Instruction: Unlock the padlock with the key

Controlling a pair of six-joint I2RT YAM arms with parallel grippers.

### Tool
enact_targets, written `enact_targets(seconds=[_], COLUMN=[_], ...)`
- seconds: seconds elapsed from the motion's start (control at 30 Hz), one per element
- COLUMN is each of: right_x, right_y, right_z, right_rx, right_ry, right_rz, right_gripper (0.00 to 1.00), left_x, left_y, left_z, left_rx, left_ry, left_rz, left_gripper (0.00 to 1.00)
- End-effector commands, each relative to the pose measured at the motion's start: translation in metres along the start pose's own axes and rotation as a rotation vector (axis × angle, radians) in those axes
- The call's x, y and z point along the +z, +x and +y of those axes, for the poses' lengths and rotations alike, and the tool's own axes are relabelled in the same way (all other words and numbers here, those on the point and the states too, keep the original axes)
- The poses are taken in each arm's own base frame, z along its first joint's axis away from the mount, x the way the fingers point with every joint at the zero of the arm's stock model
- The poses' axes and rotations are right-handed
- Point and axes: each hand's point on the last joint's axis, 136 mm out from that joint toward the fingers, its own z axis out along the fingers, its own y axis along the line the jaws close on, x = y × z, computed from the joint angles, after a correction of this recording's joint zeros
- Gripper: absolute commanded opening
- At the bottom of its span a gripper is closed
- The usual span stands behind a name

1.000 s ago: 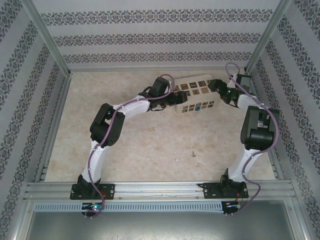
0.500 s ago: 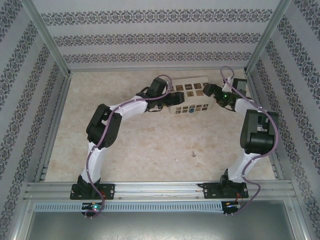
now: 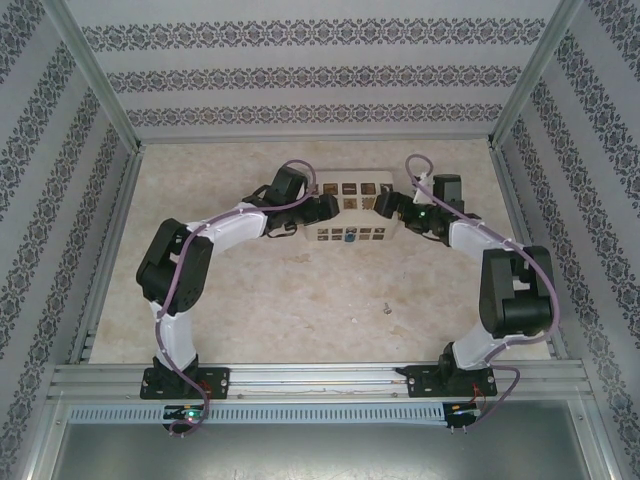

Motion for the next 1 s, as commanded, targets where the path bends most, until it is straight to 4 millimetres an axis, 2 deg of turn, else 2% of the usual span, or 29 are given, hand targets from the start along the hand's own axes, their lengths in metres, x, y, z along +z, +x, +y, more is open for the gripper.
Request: enact_targets(seconds=[0.0,0.2,0.5,0.67,0.97], right_x=[0.004,0.007,0.013,0.015,0.011], right_y=[0.03,0.064,0.107,0.113,0.11], right_z=[0.048,0.07,0.08,0.075,0.066], right_rx=[-0.039,-0.06,-0.069,-0.072,-0.078], right_ry=[-0.131,-0.127,-0.092,-0.04,0.035], right_rz=[0.065,0.104,0.148,0.132,0.102], right_gripper=[0.98,0.98,0.97,0.97,0.98], left_x=[-0.017,-0.026,-0.034,-0.035,-0.039], left_y=[-0.007,-0.013,-0.019,-0.02,-0.025], left_z=[-0.033,-0.014,0.017,0.024,0.035], left_rx=[0.039,0.021,-0.018,-0.028,-0.043], left_ry=[0.13,0.097,0.014,-0.002,-0.022], left_rz=[-0.029,-0.043,-0.085,-0.082,-0.093], left_gripper=[0.99,0.99,0.99,0.99,0.99])
